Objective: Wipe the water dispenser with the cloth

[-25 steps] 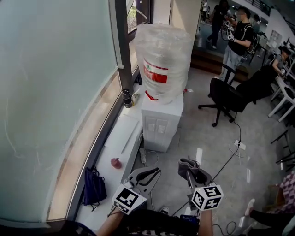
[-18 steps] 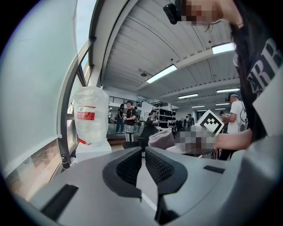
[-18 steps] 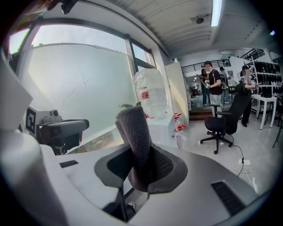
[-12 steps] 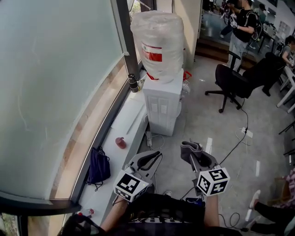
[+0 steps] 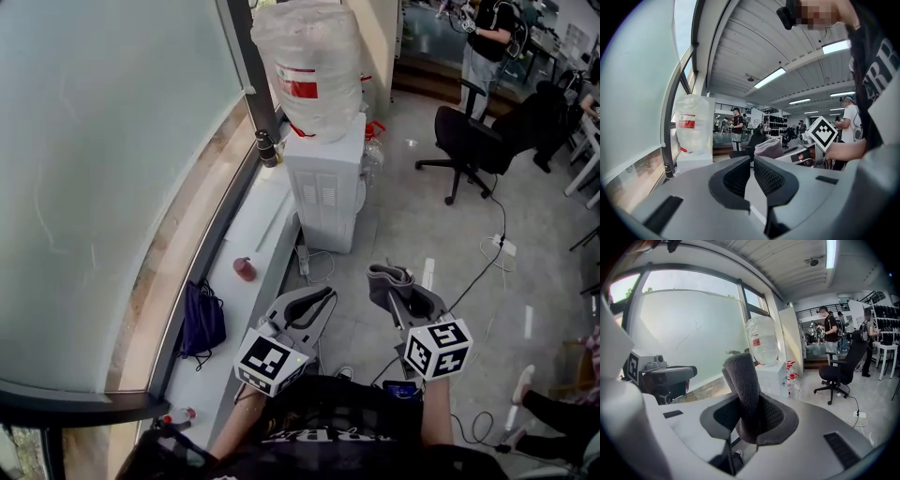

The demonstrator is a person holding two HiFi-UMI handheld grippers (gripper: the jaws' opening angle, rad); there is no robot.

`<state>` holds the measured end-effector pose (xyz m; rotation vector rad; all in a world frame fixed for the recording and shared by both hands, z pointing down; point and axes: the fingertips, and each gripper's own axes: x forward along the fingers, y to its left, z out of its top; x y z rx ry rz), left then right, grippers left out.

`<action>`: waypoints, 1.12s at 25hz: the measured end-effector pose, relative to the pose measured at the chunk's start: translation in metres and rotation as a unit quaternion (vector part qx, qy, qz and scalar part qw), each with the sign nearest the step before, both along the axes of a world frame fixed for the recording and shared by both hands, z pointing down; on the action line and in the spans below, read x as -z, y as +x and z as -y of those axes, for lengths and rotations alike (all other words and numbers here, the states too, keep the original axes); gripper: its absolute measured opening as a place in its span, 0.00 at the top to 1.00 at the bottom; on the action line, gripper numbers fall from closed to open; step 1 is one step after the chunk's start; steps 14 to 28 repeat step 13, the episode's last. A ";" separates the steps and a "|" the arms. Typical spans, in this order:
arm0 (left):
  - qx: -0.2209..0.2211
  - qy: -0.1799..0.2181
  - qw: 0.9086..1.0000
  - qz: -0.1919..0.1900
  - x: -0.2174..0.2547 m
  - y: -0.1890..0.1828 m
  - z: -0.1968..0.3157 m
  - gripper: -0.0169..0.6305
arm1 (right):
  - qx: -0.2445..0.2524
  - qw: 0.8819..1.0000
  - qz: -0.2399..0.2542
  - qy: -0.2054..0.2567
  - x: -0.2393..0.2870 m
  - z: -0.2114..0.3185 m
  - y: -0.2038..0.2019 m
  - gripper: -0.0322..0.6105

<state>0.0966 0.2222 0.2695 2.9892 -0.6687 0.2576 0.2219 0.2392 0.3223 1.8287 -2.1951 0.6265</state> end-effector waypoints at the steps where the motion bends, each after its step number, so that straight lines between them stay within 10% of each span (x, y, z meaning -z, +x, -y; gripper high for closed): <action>1: -0.002 0.002 1.000 0.000 0.001 0.001 -0.001 0.92 | -0.001 1.000 0.000 0.000 0.000 -0.001 0.001 0.79; 28: -0.011 0.013 1.000 0.003 0.003 0.014 0.000 0.92 | -0.007 1.000 -0.009 -0.002 -0.002 0.005 0.017 0.79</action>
